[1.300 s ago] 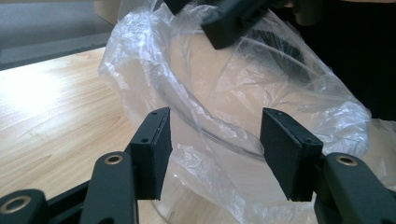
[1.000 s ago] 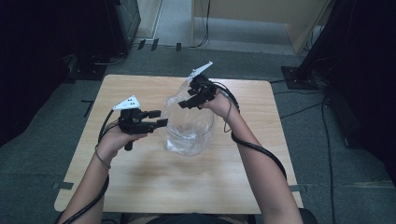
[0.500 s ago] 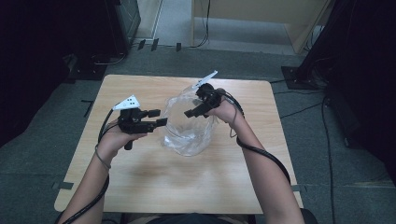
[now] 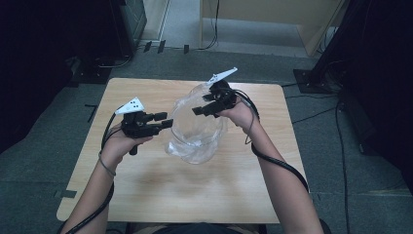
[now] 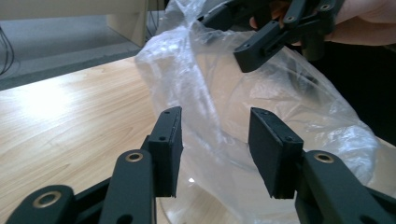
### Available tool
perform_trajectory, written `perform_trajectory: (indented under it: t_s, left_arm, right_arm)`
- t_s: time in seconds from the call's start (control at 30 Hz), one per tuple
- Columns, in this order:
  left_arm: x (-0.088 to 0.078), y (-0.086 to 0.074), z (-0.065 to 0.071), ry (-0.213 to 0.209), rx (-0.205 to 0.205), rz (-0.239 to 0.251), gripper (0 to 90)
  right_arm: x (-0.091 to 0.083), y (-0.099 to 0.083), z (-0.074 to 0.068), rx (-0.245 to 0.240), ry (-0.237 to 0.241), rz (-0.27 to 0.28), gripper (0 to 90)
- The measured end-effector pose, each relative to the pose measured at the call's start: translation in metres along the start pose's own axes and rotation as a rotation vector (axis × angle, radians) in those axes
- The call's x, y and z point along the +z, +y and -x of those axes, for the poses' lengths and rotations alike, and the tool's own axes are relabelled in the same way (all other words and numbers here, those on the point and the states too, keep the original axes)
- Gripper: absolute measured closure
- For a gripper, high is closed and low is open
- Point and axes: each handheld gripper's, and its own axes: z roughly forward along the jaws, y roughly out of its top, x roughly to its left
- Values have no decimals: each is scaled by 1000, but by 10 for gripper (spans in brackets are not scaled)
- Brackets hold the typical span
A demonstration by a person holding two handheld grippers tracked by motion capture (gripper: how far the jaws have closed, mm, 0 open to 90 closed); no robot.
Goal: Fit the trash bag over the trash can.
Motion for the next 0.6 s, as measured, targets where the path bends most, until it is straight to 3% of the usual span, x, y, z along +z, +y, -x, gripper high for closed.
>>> perform_trajectory:
  t_s: [0.23,0.43,0.5,0.6]
  left_arm:
    - [9,8,-3,1,8,4,518]
    - [12,8,-8,37,-19,3,653]
    - [12,8,-10,40,-31,5,704]
    - [13,8,-9,44,-25,7,699]
  right_arm:
    - [1,-5,3,-18,-6,-32,253]
    - [5,-16,6,-10,15,-88,253]
    - [5,-19,6,-13,14,-84,253]
    - [1,-20,5,-16,7,-45,253]
